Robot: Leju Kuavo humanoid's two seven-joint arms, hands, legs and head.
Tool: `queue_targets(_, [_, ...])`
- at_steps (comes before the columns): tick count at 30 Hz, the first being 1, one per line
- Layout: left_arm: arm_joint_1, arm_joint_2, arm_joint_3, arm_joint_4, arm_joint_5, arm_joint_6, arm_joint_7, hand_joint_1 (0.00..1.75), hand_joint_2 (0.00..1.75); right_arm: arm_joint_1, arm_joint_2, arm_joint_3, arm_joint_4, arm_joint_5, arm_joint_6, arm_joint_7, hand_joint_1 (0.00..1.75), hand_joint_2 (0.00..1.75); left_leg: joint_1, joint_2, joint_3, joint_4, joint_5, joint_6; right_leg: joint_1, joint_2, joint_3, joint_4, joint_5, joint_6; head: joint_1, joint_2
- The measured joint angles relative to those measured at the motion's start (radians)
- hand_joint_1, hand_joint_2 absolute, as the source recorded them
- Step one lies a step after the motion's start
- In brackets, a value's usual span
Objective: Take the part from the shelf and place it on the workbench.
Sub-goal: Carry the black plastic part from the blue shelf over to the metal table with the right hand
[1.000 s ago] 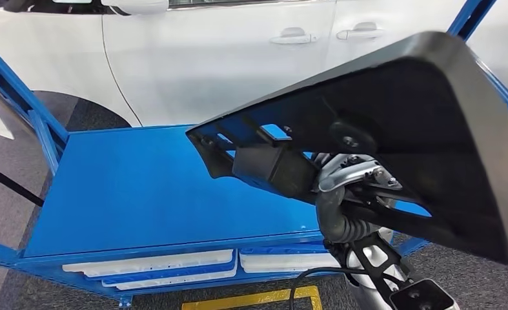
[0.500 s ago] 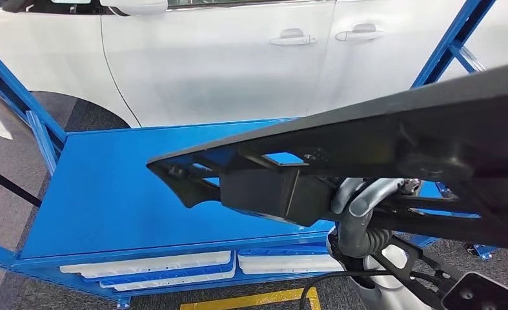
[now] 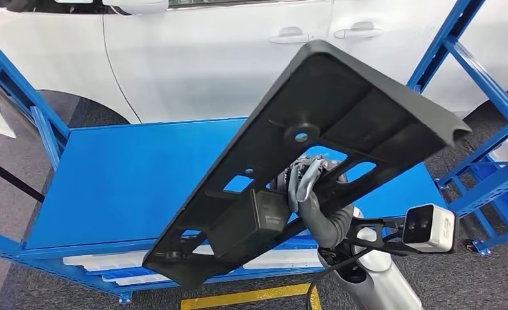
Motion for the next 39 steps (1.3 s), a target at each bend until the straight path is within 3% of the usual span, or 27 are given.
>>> queue_targets(2, [0.001,-0.002,0.000,0.000,0.000,0.006,0.003,0.00,1.75,-0.003,-0.012,0.001,0.019,-0.022,0.020,0.008,1.75,1.75,0.003,0.001,-0.006,0.005,-0.005,-0.011,-0.002,-0.003,-0.007,-0.006,0.013,-0.015,0.000,0.000])
queue_targets(5, [0.003,-0.005,-0.001,0.000,0.000,0.014,0.008,0.00,1.75,-0.005,-0.023,0.001,0.039,-0.033,0.039,-0.002,1.75,1.75,0.006,0.002,-0.034,0.078,-0.082,-0.017,-0.004,-0.009,-0.022,-0.012,0.033,-0.033,0.000,0.000])
queue_targets(6, [0.004,-0.006,-0.001,0.000,0.000,0.015,0.009,0.00,1.75,-0.005,-0.024,0.002,0.041,-0.033,0.042,-0.005,1.75,1.75,0.006,0.003,-0.041,0.097,-0.100,-0.018,-0.004,-0.009,-0.025,-0.012,0.035,-0.035,0.000,0.000])
queue_targets(9, [0.004,-0.006,-0.001,0.000,0.000,0.016,0.009,0.00,1.75,-0.005,-0.024,0.002,0.042,-0.033,0.042,-0.006,1.75,1.75,0.006,0.003,-0.044,0.108,-0.108,-0.018,-0.003,-0.009,-0.027,-0.012,0.036,-0.035,0.000,0.000])
queue_targets(11, [0.004,-0.007,-0.001,0.000,0.000,0.021,0.013,0.00,1.75,-0.003,-0.029,0.001,0.048,-0.041,0.039,-0.008,1.75,1.75,0.006,0.003,-0.069,0.206,-0.162,-0.021,0.000,-0.010,-0.047,-0.010,0.050,-0.036,0.000,0.000])
queue_targets(13, [0.004,-0.007,-0.012,0.000,0.000,0.026,0.021,0.00,1.75,0.004,-0.055,-0.006,0.057,-0.067,0.024,-0.009,1.75,1.75,0.003,0.002,0.014,0.150,-0.166,-0.015,0.005,-0.011,-0.088,-0.004,0.083,-0.030,0.000,0.000])
queue_targets(15, [0.003,-0.007,-0.024,0.000,0.000,0.026,0.026,0.00,1.75,0.011,-0.085,-0.014,0.061,-0.087,0.014,-0.009,1.75,1.75,-0.004,0.001,0.121,-0.006,-0.118,0.001,0.005,-0.011,-0.112,-0.002,0.113,-0.015,0.000,0.000])
queue_targets(18, [0.004,-0.007,-0.028,0.000,0.000,0.024,0.027,0.00,1.75,0.014,-0.106,-0.016,0.061,-0.092,0.019,-0.012,1.75,1.75,-0.007,0.003,0.112,-0.019,-0.093,0.019,0.002,-0.008,-0.119,-0.008,0.134,0.004,0.000,0.000])
queue_targets(19, [0.003,-0.007,-0.030,0.000,0.000,0.023,0.028,0.00,1.75,0.014,-0.113,-0.017,0.061,-0.093,0.022,-0.015,1.75,1.75,-0.005,0.005,0.103,-0.023,-0.080,0.026,0.002,-0.005,-0.127,0.001,0.118,0.010,0.000,0.000])
queue_targets(20, [0.002,-0.007,-0.032,0.000,0.000,0.022,0.030,0.00,1.75,0.014,-0.120,-0.018,0.061,-0.093,0.027,-0.022,1.75,1.75,-0.002,0.008,0.091,-0.026,-0.065,0.032,0.001,-0.003,-0.140,0.028,0.084,0.016,0.000,0.000])
queue_targets(22, [0.000,-0.008,-0.039,0.000,0.000,0.021,0.036,0.00,1.75,0.012,-0.131,-0.018,0.061,-0.087,0.038,-0.045,1.75,1.75,-0.002,0.010,0.062,-0.027,-0.039,0.039,-0.003,-0.002,-0.172,0.143,-0.023,0.026,0.000,0.000])
queue_targets(23, [0.000,-0.009,-0.043,0.000,0.000,0.021,0.040,0.00,1.75,0.008,-0.135,-0.017,0.061,-0.081,0.041,-0.057,1.75,1.75,-0.002,0.010,0.048,-0.026,-0.028,0.039,-0.005,-0.002,-0.185,0.208,-0.064,0.030,0.000,0.000])
queue_targets(24, [0.000,-0.011,-0.046,0.000,0.000,0.021,0.045,0.00,1.75,0.000,-0.138,-0.015,0.061,-0.074,0.040,-0.067,1.75,1.75,-0.002,0.011,0.033,-0.024,-0.018,0.038,-0.008,-0.002,-0.188,0.261,-0.082,0.034,0.000,0.000])
queue_targets(25, [0.000,-0.013,-0.048,0.000,0.000,0.022,0.049,0.00,1.75,-0.011,-0.140,-0.013,0.061,-0.069,0.037,-0.074,1.75,1.75,-0.002,0.012,0.017,-0.022,-0.008,0.036,-0.010,-0.003,-0.178,0.283,-0.078,0.036,0.000,0.000])
queue_targets(26, [0.000,-0.015,-0.050,0.000,0.000,0.024,0.053,0.00,1.75,-0.024,-0.141,-0.010,0.061,-0.068,0.031,-0.080,1.75,1.75,-0.002,0.013,0.001,-0.019,0.002,0.034,-0.013,-0.003,-0.148,0.268,-0.057,0.038,0.000,0.000])
queue_targets(27, [0.000,-0.019,-0.052,0.000,0.000,0.025,0.056,0.00,1.75,-0.037,-0.142,-0.008,0.061,-0.070,0.024,-0.085,1.75,1.75,-0.001,0.013,-0.014,-0.016,0.012,0.030,-0.016,-0.003,-0.103,0.223,-0.032,0.040,0.000,0.000])
queue_targets(28, [0.001,-0.021,-0.054,0.000,0.000,0.027,0.058,0.00,1.75,-0.049,-0.142,-0.006,0.061,-0.074,0.017,-0.091,1.75,1.75,-0.001,0.013,-0.026,-0.013,0.020,0.026,-0.018,-0.003,-0.045,0.147,-0.025,0.039,0.000,0.000])
queue_targets(30, [0.002,-0.024,-0.059,0.000,0.000,0.028,0.062,0.00,1.75,-0.060,-0.142,-0.004,0.061,-0.077,0.004,-0.100,1.75,1.75,-0.001,0.011,-0.038,-0.010,0.036,0.015,-0.015,-0.001,0.044,0.019,-0.033,0.027,0.000,0.000])
queue_targets(31, [0.003,-0.025,-0.062,0.000,0.000,0.028,0.064,0.00,1.75,-0.061,-0.142,-0.002,0.061,-0.074,0.000,-0.105,1.75,1.75,-0.001,0.009,-0.040,-0.013,0.045,0.009,-0.011,-0.001,0.065,-0.016,-0.043,0.020,0.000,0.000])
queue_targets(33, [0.006,-0.027,-0.070,0.000,0.000,0.027,0.070,0.00,1.75,-0.057,-0.142,0.003,0.062,-0.061,-0.003,-0.117,1.75,1.75,0.000,0.005,-0.045,-0.020,0.061,-0.004,-0.008,-0.003,0.058,-0.028,-0.027,0.002,0.000,0.000])
queue_targets(34, [0.008,-0.028,-0.073,0.001,0.000,0.027,0.072,0.00,1.75,-0.054,-0.142,0.007,0.062,-0.055,-0.003,-0.121,1.75,1.75,0.001,0.004,-0.054,-0.015,0.055,-0.010,-0.008,-0.005,0.050,-0.033,-0.017,-0.006,0.000,0.000])
queue_targets(35, [0.011,-0.029,-0.075,0.001,0.000,0.027,0.074,0.00,1.75,-0.051,-0.141,0.010,0.063,-0.051,-0.004,-0.124,1.75,1.75,0.002,0.003,-0.066,0.006,0.028,-0.015,-0.009,-0.007,0.039,-0.036,-0.005,-0.016,0.000,0.000])
queue_targets(38, [0.014,-0.031,-0.077,0.001,0.000,0.027,0.076,0.00,1.75,-0.045,-0.141,0.016,0.065,-0.047,-0.006,-0.126,1.75,1.75,0.003,0.003,-0.112,0.176,-0.116,-0.024,-0.005,-0.011,0.001,-0.038,0.029,-0.032,0.000,0.000])
queue_targets(39, [0.014,-0.031,-0.077,0.001,0.000,0.027,0.076,0.00,1.75,-0.044,-0.141,0.018,0.066,-0.047,-0.006,-0.127,1.75,1.75,0.003,0.003,-0.120,0.233,-0.141,-0.025,-0.002,-0.012,-0.012,-0.037,0.038,-0.033,0.000,0.000])
